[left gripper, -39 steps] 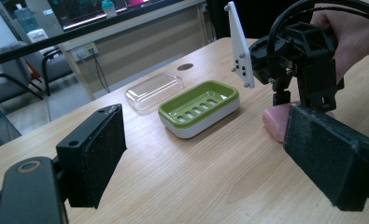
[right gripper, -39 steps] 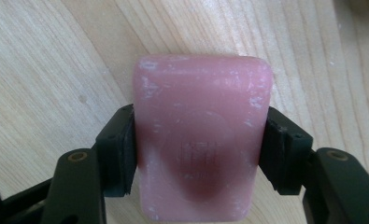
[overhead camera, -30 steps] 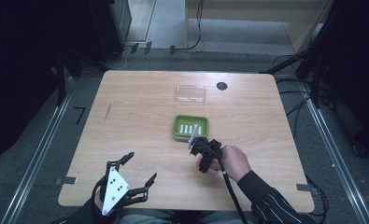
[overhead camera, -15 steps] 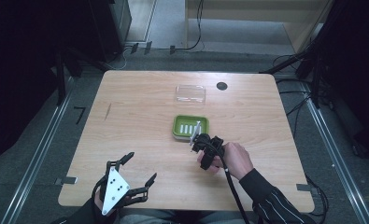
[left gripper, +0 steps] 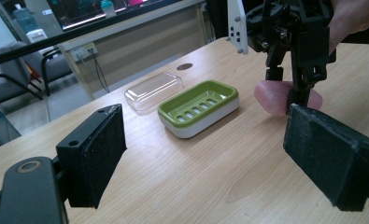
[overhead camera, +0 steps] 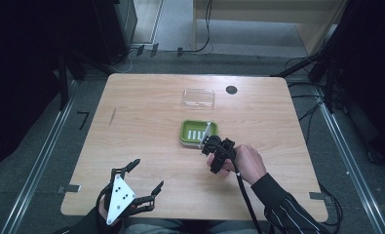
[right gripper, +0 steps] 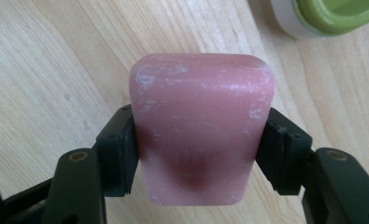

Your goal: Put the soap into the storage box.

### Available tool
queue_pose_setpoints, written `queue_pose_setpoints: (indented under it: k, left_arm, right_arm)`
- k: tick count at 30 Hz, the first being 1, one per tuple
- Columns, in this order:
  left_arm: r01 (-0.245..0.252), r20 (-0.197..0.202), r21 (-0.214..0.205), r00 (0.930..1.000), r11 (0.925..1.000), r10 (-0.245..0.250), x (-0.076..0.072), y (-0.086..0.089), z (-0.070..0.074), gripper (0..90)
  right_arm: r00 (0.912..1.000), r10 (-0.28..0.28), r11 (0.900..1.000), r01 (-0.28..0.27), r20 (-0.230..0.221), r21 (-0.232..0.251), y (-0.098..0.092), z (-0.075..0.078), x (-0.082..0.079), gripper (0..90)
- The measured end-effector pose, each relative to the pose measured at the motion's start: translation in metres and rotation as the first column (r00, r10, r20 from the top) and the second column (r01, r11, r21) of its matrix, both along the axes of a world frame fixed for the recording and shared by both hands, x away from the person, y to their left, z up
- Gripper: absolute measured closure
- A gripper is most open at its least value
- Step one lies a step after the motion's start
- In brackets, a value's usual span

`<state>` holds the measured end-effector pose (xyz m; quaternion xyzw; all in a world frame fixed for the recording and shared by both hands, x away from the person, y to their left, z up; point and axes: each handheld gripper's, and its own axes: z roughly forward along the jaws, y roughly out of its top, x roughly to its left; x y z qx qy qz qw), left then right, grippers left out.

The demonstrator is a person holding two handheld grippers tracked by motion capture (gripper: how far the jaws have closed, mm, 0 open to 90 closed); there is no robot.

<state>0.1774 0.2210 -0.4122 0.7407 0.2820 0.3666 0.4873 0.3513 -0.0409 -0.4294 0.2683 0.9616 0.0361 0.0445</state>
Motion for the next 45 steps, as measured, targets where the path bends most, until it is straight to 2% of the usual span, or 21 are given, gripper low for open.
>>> queue_pose_setpoints:
  k: [27,45]
  left_arm:
    - [-0.002,0.000,-0.001,1.0000,1.0000,0.002,0.000,0.000,0.000,13.6]
    - [-0.003,0.001,-0.003,1.0000,1.0000,0.003,0.000,0.001,0.000,13.6]
  right_arm:
    - [0.9988,0.035,0.9993,-0.035,0.034,-0.009,0.010,0.018,0.020,38.9]
    - [0.9971,0.050,0.9987,-0.050,0.058,0.002,0.015,0.026,0.034,38.9]
